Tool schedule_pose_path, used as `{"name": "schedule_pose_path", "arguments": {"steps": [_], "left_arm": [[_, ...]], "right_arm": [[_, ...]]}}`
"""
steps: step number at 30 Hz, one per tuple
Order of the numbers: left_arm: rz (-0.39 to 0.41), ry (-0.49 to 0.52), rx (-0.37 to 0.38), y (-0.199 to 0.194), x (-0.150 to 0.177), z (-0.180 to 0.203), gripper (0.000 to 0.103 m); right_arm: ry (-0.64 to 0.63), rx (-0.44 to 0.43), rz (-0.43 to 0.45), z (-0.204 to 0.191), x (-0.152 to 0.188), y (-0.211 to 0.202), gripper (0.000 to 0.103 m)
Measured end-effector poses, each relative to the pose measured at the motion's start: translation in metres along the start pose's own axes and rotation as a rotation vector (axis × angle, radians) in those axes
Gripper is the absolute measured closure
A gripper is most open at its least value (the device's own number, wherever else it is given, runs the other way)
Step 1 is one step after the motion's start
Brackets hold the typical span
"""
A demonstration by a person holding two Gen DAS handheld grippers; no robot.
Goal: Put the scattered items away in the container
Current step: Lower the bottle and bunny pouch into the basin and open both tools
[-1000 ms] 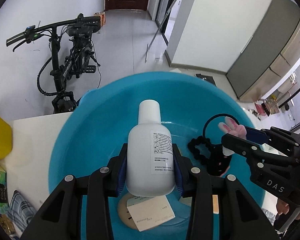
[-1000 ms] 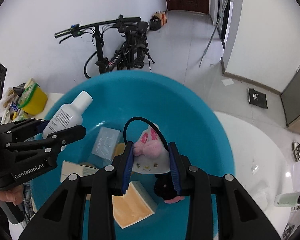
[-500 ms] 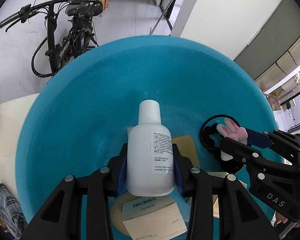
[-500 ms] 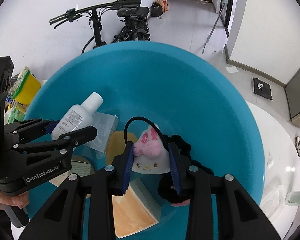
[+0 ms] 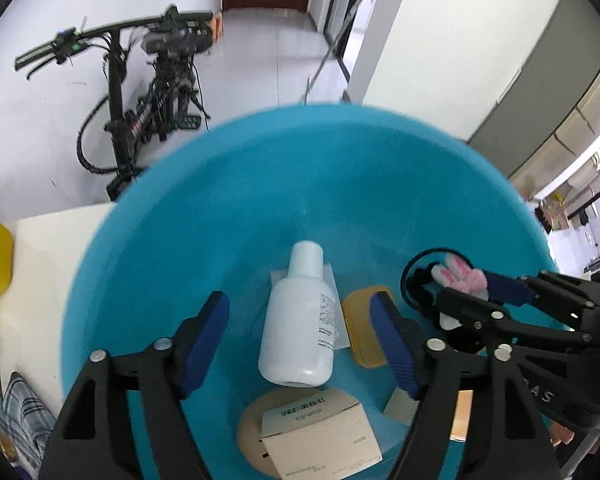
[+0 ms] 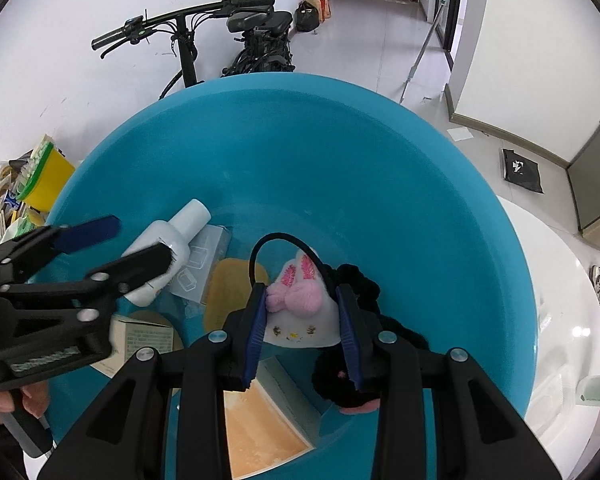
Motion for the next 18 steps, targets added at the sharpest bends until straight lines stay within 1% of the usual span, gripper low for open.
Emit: {"name": "schedule_pose_path", "arguments": {"steps": [1, 2, 5, 8, 11, 14, 16, 18], "left_arm": [[0.025, 0.004, -0.007, -0.005, -0.001, -0.001, 0.02], [0.037, 0.008, -0.011, -0.008, -0.003, -0.003, 0.019], [0.069, 0.014, -0.016, -0.018, -0.003, -0.006, 0.019], [0.085, -0.005, -0.013, -0.026, -0.004, -0.012, 0.019], [0.108, -0.035, -0.011, -0.035, -0.003, -0.016, 0.019], [0.131, -0.048, -0.002, -0.046, -0.002, -0.018, 0.019], [0.154, -0.047, 0.001, -0.053, 0.0, -0.02, 0.019], [0.179, -0.039, -0.002, -0.062, 0.002, -0.019, 0.019]], "right_arm": [[0.003, 0.006, 0.002, 0.0, 0.0, -0.001, 0.069], [0.004, 0.014, 0.006, 0.001, 0.0, -0.001, 0.069], [-0.009, 0.035, 0.013, -0.001, 0.0, -0.004, 0.068], [-0.007, 0.028, 0.015, -0.004, 0.001, -0.008, 0.055], [-0.002, 0.038, 0.027, -0.005, 0.003, -0.013, 0.04], [-0.005, 0.065, 0.049, -0.004, 0.006, -0.02, 0.039], [0.001, 0.074, 0.074, -0.004, 0.008, -0.028, 0.034], [0.015, 0.081, 0.106, -0.003, 0.009, -0.037, 0.024]]}}
Point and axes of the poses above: each gripper's, at about its wrist camera, not at the fingertips, and y roughly the way its jaws point, z to its right, x to its underside, the point moved 7 cm from there along y, roughly the way its jaws point, and after that the axes turned 4 degrees about -y, right-handed, at the moved point
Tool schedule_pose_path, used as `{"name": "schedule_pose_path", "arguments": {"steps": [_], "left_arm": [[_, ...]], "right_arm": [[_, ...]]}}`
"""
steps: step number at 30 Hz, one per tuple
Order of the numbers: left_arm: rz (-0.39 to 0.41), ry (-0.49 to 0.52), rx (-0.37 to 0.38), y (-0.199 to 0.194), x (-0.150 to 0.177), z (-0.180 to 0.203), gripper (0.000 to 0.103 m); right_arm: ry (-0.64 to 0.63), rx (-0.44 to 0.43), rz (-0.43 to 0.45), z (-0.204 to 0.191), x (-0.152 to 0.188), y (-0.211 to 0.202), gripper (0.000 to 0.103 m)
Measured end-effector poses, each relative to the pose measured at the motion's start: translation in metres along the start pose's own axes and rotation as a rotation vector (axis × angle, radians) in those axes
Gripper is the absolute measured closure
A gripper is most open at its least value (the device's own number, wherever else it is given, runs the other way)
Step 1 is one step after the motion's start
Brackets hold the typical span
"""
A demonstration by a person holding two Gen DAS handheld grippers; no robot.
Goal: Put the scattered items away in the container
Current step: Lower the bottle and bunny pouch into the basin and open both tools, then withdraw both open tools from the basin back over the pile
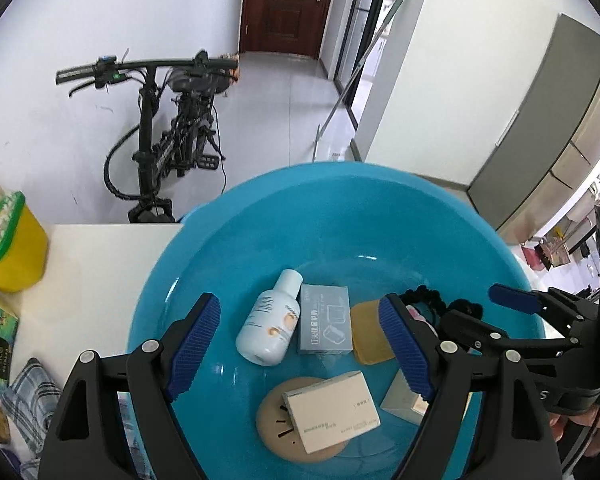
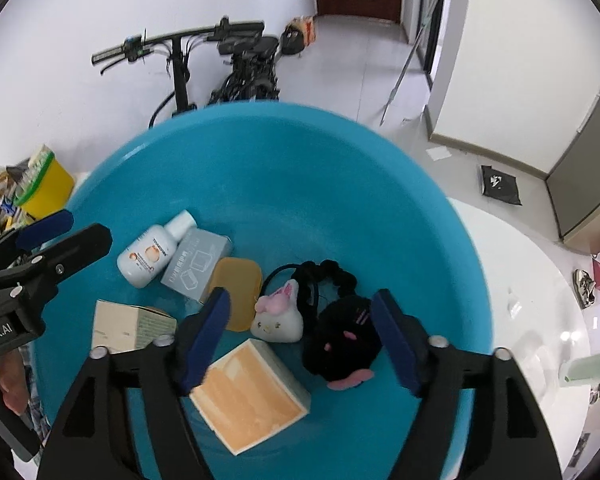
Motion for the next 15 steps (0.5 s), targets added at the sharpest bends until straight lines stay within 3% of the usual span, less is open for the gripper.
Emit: {"name": "schedule_pose_path", "arguments": {"steps": [6, 9, 12, 15], "left_arm": [[0.113, 0.064, -0.027, -0.033, -0.002, 0.005, 0.019], [0.213, 0.056, -0.067, -0.06, 0.0, 0.004, 0.019], [0.309, 0.062, -0.045, -0.088, 0.004, 0.006, 0.015], [0.34, 0.039, -0.019, -0.109, 0.01, 0.004, 0.013]], "right_arm": [[-0.012, 0.068, 0.168, -0.002, -0.005, -0.042, 0.007], [-0.018, 0.052, 0.238, -0.008, -0.003, -0.064, 0.004], [-0.014, 0.047, 0.302, -0.011, 0.004, -0.085, 0.004], [-0.043, 0.074, 0.379, -0.017, 0.011, -0.106, 0.004]]}}
Point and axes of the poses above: each gripper's, at about its wrist camera, not at the fingertips, and y roughly the way its jaws point, z to its right, x to its underside, the point moved 7 cm from there along y, roughly the way its jaws point, and after that the axes turned 4 degrees about -y, right-handed, at the moved point
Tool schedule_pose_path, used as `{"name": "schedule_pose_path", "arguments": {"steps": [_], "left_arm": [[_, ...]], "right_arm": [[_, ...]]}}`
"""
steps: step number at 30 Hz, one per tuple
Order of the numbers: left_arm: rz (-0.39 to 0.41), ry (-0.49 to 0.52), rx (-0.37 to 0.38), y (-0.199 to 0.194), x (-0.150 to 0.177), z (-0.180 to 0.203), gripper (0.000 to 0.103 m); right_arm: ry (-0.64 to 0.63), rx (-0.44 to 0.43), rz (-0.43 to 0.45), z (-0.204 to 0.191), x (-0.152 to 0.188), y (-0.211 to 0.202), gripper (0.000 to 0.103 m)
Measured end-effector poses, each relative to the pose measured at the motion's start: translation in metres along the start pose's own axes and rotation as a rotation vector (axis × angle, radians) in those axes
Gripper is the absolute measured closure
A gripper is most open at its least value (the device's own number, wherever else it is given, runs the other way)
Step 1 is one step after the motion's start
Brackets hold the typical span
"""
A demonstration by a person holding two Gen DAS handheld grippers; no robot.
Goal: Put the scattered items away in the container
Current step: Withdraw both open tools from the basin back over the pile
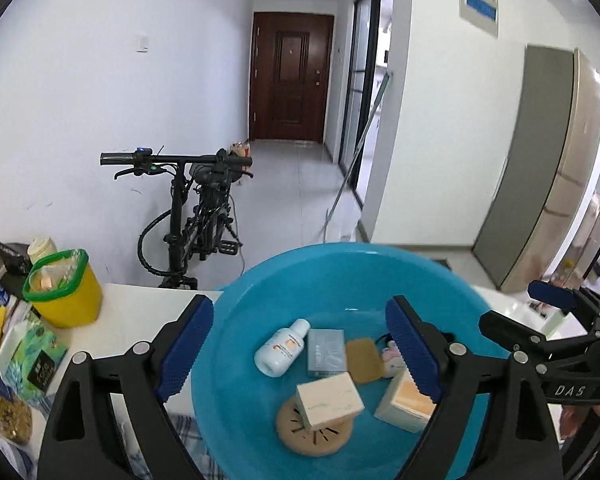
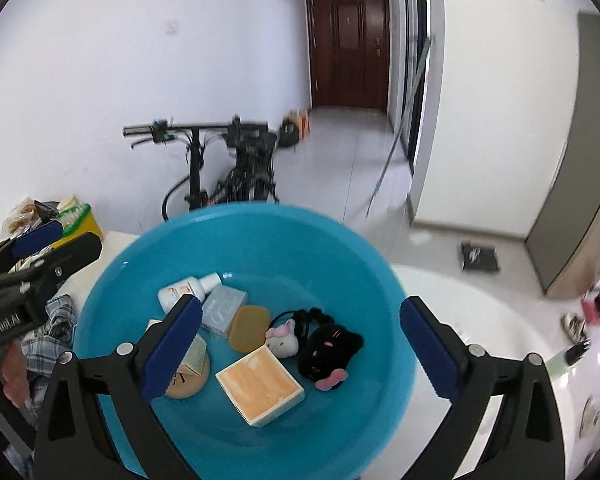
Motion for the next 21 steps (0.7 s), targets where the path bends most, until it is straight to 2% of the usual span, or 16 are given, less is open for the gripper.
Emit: {"name": "schedule_pose_path", "arguments": {"steps": [3, 7, 12, 15, 18, 21], "left_arm": [[0.017, -0.011, 0.027, -0.017, 0.001, -0.001, 0.013], [0.059, 0.044, 0.002, -0.042, 0.006, 0.003, 0.013], [0.154, 0.079, -0.024, -0.085, 0.012, 0.003, 0.013], [0.176, 0.056, -0.008, -0.106, 0.018, 0.001, 0.0], [0.22, 0.007, 0.019, -0.131, 0.021, -0.003, 0.0], [0.251, 0.008, 0.028, -0.153, 0.023, -0.005, 0.0]], "right_arm": [[-0.04, 0.028, 0.091, -0.007, -0.002, -0.028, 0.0], [-0.036, 0.03, 0.2, -0.012, -0.004, -0.07, 0.0], [-0.048, 0.053, 0.257, -0.019, -0.001, -0.107, 0.0], [-0.057, 0.061, 0.269, -0.024, 0.005, -0.126, 0.0], [-0.052, 0.068, 0.274, -0.027, 0.012, -0.143, 0.0], [-0.061, 0.072, 0.291, -0.031, 0.02, -0.164, 0.0]]}}
Point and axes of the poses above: each gripper's, at about its wrist camera, not at the fingertips, and y roughly the way its jaws point, z to its right, x to its underside, the point moved 7 cm from there along y, roughly the way its jaws point, and after that the axes turned 4 degrees about -y, right-handed, at the moved point
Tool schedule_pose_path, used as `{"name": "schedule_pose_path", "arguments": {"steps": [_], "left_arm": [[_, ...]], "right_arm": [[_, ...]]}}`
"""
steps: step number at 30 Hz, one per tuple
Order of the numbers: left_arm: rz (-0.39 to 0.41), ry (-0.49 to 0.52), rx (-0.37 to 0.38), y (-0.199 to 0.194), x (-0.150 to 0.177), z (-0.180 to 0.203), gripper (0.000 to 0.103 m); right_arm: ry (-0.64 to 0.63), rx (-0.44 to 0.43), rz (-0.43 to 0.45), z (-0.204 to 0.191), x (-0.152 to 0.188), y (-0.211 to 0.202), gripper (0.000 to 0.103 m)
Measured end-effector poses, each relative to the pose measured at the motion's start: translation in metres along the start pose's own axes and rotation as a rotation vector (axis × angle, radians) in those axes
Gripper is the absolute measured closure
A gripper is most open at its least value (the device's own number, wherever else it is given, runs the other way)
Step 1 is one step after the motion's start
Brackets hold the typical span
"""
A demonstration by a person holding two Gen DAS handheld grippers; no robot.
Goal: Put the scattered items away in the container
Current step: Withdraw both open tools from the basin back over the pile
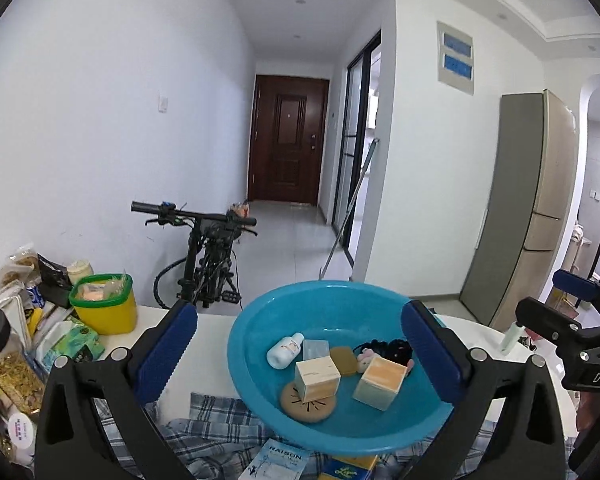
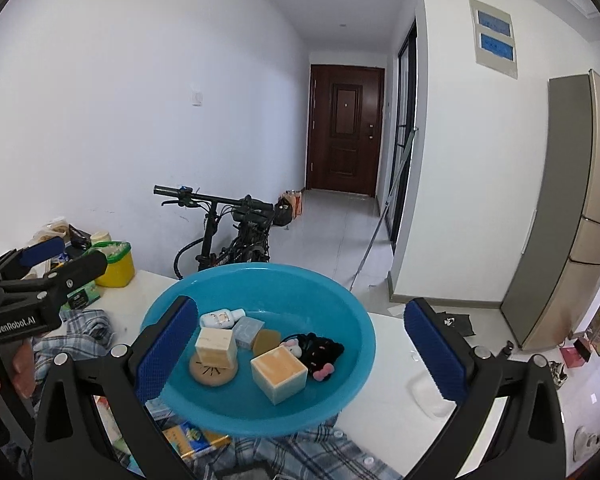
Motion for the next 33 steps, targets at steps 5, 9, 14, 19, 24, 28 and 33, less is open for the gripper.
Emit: {"name": "schedule_pose_path", "arguments": {"steps": [5, 9, 14, 19, 24, 28, 33], "left_arm": [[0.044, 0.045, -0.003, -0.037, -0.003, 0.004, 0.0], [0.091, 0.056, 0.001, -0.074, -0.005, 0.007, 0.0], [0.13, 0.086, 0.006, -0.111, -0.003, 0.014, 0.0], [0.117, 0.102, 0.034, -0.14, 0.01, 0.018, 0.0], [0.153, 0.115, 0.023, -0.164, 0.032, 0.017, 0.0], [0.135, 0.086, 0.053, -0.174, 0.054, 0.014, 0.0], [0.11, 0.077, 0.053, -0.178, 0.078, 0.011, 0.0]], "right_arm": [[0.003, -0.005, 0.036, -0.005, -0.003, -0.032, 0.0], [-0.001, 0.012, 0.051, -0.009, -0.007, -0.057, 0.0], [0.028, -0.013, 0.065, -0.016, -0.003, -0.082, 0.0], [0.057, -0.038, 0.092, -0.022, 0.007, -0.106, 0.0], [0.078, -0.036, 0.134, -0.029, 0.027, -0.128, 0.0], [0.093, -0.04, 0.136, -0.038, 0.048, -0.137, 0.0], [0.091, -0.048, 0.121, -0.053, 0.074, -0.144, 0.0]]}}
Point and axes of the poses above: each gripper's, at about its wrist camera, not at the fingertips, and y roughly the way its jaws point, z to its right, x to its underside, the point moved 7 cm from there along y, roughly the way its jaws point, and after that the axes turned 4 degrees about -y, right-handed, at the moved point
